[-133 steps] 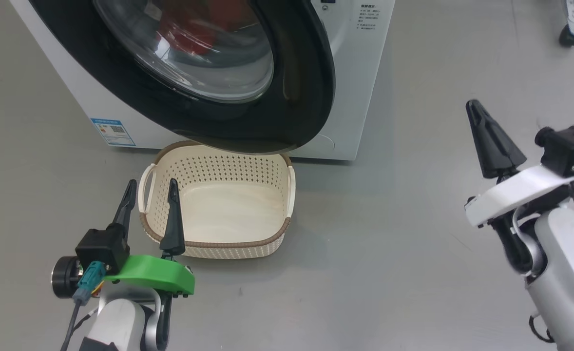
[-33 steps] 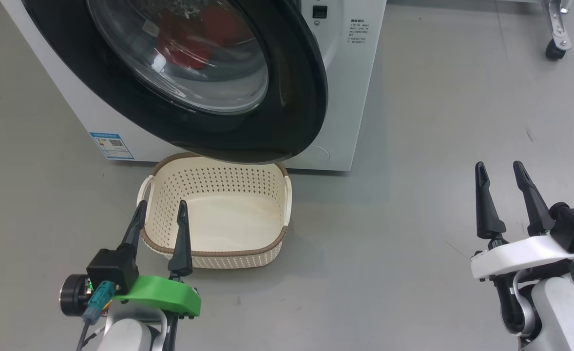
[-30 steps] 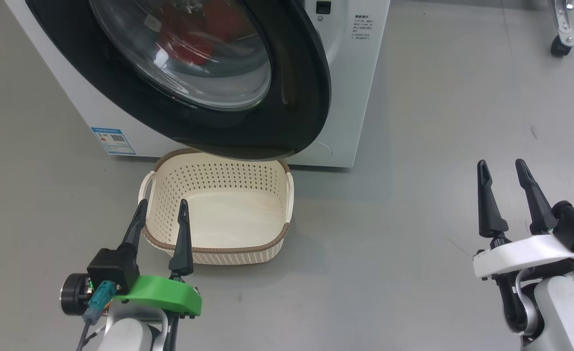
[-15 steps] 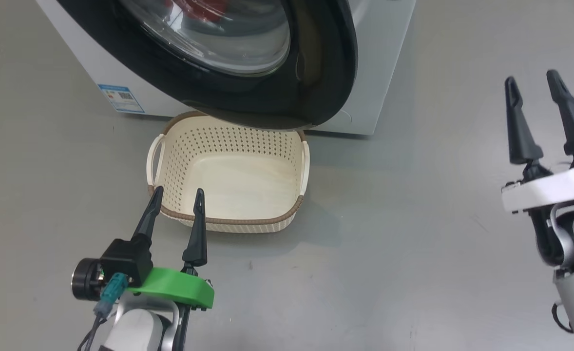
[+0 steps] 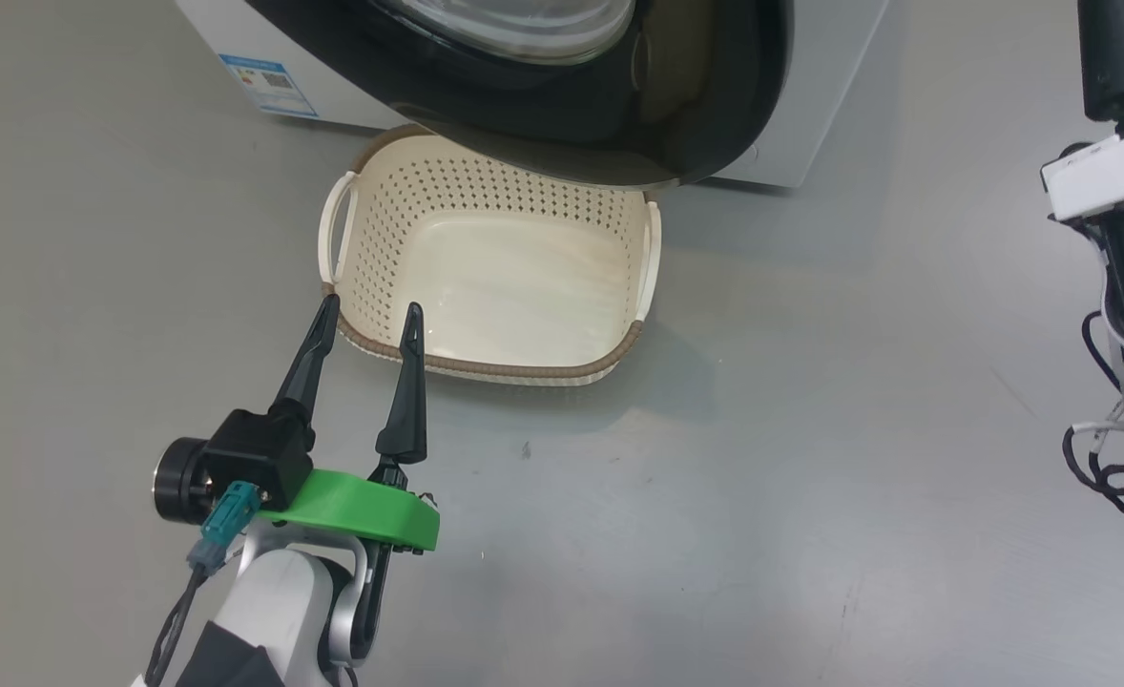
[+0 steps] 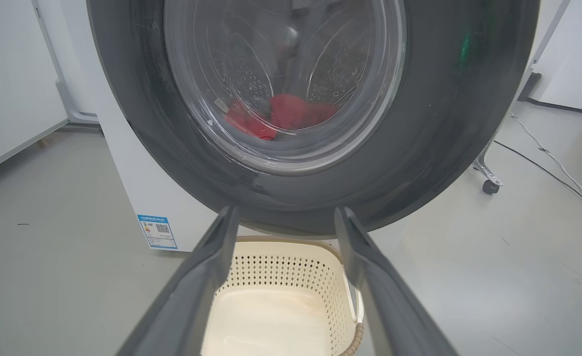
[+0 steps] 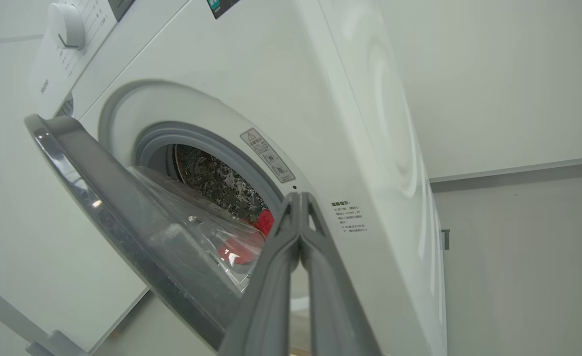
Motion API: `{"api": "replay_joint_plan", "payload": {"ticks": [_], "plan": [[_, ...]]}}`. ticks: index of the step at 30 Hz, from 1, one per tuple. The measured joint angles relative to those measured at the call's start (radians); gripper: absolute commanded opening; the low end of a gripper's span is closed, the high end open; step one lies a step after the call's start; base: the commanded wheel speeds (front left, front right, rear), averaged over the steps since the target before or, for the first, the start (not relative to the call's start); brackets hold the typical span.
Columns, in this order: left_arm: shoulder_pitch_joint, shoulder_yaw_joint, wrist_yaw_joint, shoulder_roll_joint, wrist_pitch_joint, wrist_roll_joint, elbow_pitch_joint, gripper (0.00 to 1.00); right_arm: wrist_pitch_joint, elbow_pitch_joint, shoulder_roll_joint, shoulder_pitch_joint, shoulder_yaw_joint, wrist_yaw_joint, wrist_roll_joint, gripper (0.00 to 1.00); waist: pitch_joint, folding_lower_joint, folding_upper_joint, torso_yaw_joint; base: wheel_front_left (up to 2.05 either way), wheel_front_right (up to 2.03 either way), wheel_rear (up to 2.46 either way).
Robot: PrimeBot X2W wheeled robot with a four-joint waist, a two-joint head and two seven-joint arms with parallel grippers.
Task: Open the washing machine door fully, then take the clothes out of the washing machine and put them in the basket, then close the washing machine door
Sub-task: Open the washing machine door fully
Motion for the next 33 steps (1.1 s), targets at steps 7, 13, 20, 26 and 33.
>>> {"api": "replay_joint_plan", "payload": {"ticks": [7,13,20,26,33], "plan": [[-0.012,-0.014,0.000,0.000,0.000,-0.015,-0.001,1.00,0.146,0.058,0.030,-0.083,-0.032,0.000,0.189,0.00,0.034,0.0000,0.0000,0.040,0.00,0.00,0.00],[-0.021,-0.019,0.000,0.000,0.000,-0.024,0.000,1.00,0.293,0.136,0.046,-0.137,-0.060,-0.018,0.337,0.00,0.061,0.0000,0.0000,0.074,0.00,0.00,0.00],[-0.032,-0.024,0.000,-0.001,0.000,-0.027,0.000,1.00,0.409,0.168,0.058,-0.212,-0.082,-0.063,0.445,0.00,0.084,0.0000,0.0000,0.102,0.00,0.00,0.00],[-0.035,-0.021,0.000,-0.001,0.000,-0.027,0.000,1.00,0.489,0.202,0.060,-0.251,-0.079,-0.091,0.488,0.00,0.093,0.0000,0.0000,0.113,0.00,0.00,0.00],[-0.036,-0.021,0.000,-0.001,0.000,-0.027,0.002,1.00,0.570,0.231,0.066,-0.288,-0.078,-0.138,0.546,0.00,0.096,0.0000,0.0000,0.118,0.00,0.00,0.00]]}}
